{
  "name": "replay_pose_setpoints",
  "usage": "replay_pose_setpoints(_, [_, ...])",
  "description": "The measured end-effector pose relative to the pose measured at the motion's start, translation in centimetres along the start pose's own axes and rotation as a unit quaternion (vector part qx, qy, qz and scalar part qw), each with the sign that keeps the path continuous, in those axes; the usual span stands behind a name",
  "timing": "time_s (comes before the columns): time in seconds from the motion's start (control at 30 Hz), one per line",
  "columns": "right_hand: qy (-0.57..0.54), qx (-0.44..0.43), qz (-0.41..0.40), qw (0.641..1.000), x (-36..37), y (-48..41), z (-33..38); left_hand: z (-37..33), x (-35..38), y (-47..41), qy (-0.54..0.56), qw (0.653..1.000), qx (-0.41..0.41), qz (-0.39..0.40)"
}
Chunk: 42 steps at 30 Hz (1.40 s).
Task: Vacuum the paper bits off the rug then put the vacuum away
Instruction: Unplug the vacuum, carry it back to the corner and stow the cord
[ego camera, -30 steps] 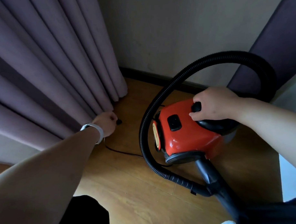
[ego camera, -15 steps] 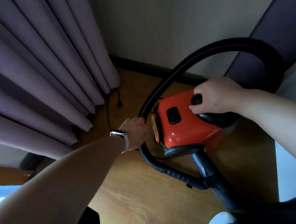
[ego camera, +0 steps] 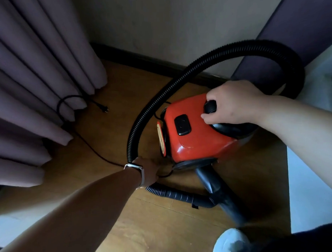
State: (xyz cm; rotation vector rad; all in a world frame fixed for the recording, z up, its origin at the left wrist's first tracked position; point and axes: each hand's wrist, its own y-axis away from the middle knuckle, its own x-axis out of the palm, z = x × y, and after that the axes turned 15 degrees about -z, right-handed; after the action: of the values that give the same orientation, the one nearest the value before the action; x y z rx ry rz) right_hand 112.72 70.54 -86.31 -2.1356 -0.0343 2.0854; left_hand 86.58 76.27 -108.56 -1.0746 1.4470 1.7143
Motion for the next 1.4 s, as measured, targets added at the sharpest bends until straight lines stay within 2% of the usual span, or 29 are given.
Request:
replay_pose_setpoints(0.17, [0.005,-0.001,0.001,1.0,0.3,0.4,-0.4,-0.8,-0.3,-0.4,-0.01,0.998,0.019,0.052])
replay_pose_setpoints(0.23, [0.007,0.0,0.003,1.0,0.4,0.5,-0.5,-0.7,-0.7,0.2,0.055,0.997,0.006,0.045])
replay_pose_setpoints(0.37, [0.004,0.001,0.002,1.0,0.5,0.6,-0.6,-0.3,-3.5,2.0,0.241,0.969,-0.038,-0.048])
replay_pose_setpoints(0.5, [0.008,-0.004,-0.006,1.0,0.2,0.3,-0.5,-0.8,-9.2,4.3,0.294,0.948,-0.011,-0.12])
replay_pose_setpoints(0.6, [0.003,0.001,-0.014,1.0,-0.5,0.0,-0.3,-0.9,-12.1,6.2,0.305,0.933,0.045,-0.188])
replay_pose_setpoints(0.73, [-0.005,0.003,-0.031,0.999,-1.5,0.0,0.0,0.6,-15.1,8.4,0.355,0.877,0.059,-0.317])
replay_pose_setpoints(0.93, [-0.029,0.001,-0.028,0.999,-3.2,0.0,0.4,3.5,-22.0,10.7,0.494,0.766,-0.062,-0.406])
replay_pose_setpoints(1.17, [-0.031,-0.01,-0.026,0.999,-4.9,0.2,1.4,8.2,-22.0,11.7,0.495,0.662,-0.281,-0.487])
replay_pose_setpoints(1.23, [-0.029,-0.013,-0.015,0.999,-5.3,0.3,1.9,9.2,-20.9,11.7,0.492,0.645,-0.336,-0.479])
replay_pose_setpoints(1.4, [-0.049,-0.003,0.0,0.999,-6.4,0.6,2.8,9.8,-19.3,11.3,0.462,0.644,-0.392,-0.467])
